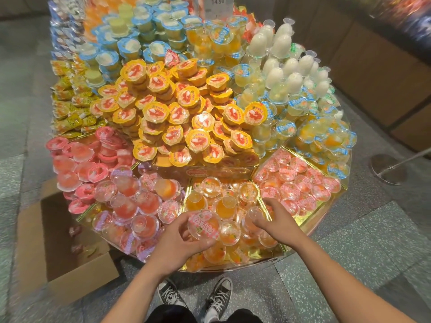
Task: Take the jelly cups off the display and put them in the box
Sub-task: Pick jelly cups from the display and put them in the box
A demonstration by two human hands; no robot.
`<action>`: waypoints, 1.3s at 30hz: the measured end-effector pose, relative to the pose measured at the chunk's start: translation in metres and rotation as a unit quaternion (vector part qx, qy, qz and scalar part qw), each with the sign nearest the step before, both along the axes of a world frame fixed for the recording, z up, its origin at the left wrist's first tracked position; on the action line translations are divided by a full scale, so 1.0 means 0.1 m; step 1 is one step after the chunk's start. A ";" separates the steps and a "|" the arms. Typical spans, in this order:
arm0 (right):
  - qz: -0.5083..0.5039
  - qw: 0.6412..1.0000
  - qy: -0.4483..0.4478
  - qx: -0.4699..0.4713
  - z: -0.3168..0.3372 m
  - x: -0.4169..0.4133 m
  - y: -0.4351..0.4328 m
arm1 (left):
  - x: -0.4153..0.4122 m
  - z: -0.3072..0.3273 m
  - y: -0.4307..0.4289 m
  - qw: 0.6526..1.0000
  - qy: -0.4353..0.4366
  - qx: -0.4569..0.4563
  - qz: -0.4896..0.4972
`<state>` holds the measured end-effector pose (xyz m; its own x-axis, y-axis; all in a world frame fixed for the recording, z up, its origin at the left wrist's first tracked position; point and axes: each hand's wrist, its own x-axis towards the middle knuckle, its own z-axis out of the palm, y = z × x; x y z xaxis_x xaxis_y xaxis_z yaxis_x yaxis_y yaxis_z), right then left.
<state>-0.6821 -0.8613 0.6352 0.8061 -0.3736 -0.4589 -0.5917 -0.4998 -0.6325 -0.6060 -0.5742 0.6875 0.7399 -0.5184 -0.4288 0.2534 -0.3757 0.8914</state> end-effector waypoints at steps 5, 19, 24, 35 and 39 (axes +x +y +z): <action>-0.154 0.972 -0.176 -0.018 0.35 0.00 0.19 | 0.02 0.01 -0.08 1.000 -0.003 -0.014 -0.009; -0.233 0.741 0.087 0.624 0.51 0.12 0.96 | 0.07 0.06 -0.33 0.996 -0.044 -0.078 -0.028; -0.287 0.666 0.015 0.689 0.43 0.11 0.96 | 0.13 0.01 -0.26 0.994 -0.054 -0.074 -0.067; -0.161 0.973 -0.109 0.126 0.18 -0.04 0.90 | 0.27 -0.12 0.12 0.998 -0.020 -0.052 -0.012; -0.024 0.992 -0.105 -0.059 -0.08 -0.15 0.94 | 0.27 -0.15 0.27 0.998 -0.008 -0.056 0.024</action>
<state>-0.6972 -0.7672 0.6269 0.8593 -0.4549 -0.2337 -0.4783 -0.5527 -0.6825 -0.5788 -0.5471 0.6725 0.7711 -0.5266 -0.3578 0.2545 -0.2603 0.9314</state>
